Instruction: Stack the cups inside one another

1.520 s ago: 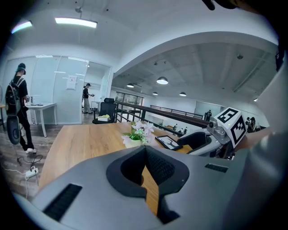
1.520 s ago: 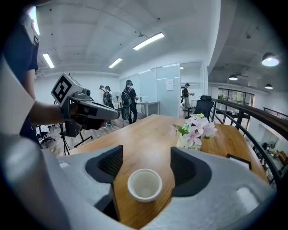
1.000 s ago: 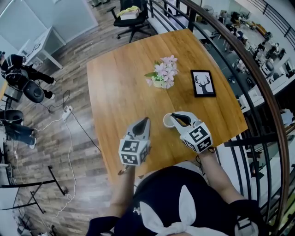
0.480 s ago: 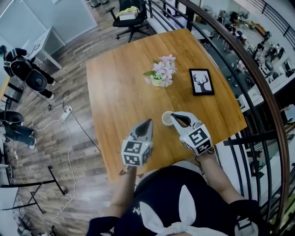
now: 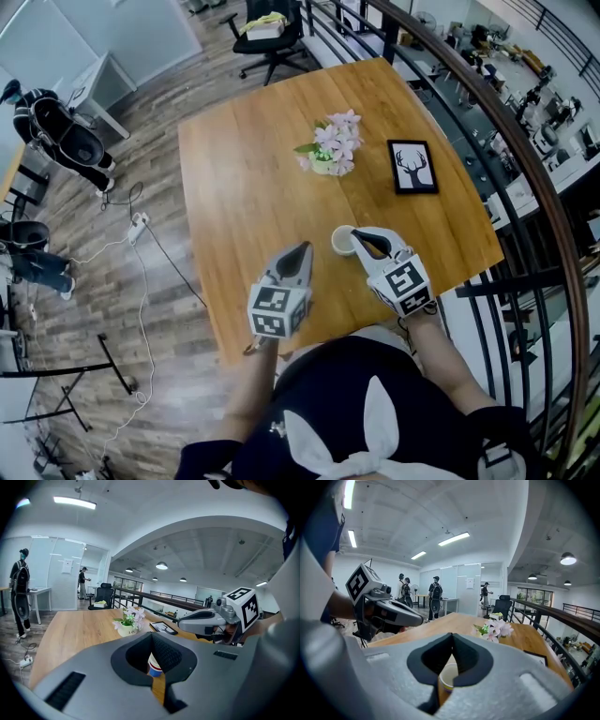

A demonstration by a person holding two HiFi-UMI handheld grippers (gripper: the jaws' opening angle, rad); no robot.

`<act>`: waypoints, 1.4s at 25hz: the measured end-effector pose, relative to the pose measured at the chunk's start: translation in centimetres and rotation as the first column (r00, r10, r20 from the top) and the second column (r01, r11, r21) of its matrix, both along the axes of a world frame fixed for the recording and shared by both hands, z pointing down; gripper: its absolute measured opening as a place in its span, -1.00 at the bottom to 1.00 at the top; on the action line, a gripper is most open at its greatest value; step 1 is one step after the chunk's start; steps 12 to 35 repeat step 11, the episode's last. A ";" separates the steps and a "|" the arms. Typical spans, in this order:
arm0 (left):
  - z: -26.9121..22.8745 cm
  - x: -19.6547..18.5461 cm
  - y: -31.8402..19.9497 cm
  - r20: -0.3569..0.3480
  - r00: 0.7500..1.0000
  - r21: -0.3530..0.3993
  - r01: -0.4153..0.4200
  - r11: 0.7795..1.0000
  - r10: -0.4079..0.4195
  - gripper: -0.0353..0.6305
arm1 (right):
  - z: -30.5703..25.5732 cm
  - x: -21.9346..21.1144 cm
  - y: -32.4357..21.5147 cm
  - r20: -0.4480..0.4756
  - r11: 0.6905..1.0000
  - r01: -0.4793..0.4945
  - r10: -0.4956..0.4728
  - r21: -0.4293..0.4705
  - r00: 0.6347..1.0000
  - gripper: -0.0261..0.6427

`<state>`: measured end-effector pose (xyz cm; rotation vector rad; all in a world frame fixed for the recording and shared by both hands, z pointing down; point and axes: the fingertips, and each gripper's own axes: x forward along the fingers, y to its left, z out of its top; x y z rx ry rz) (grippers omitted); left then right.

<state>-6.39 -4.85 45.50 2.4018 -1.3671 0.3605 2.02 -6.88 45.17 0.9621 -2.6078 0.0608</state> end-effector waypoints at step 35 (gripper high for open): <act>0.4 0.0 0.0 0.006 1.000 -0.013 0.001 1.000 -0.001 -0.86 | 0.3 0.2 -0.1 -0.015 1.000 0.007 -0.007 -0.003 1.000 -0.93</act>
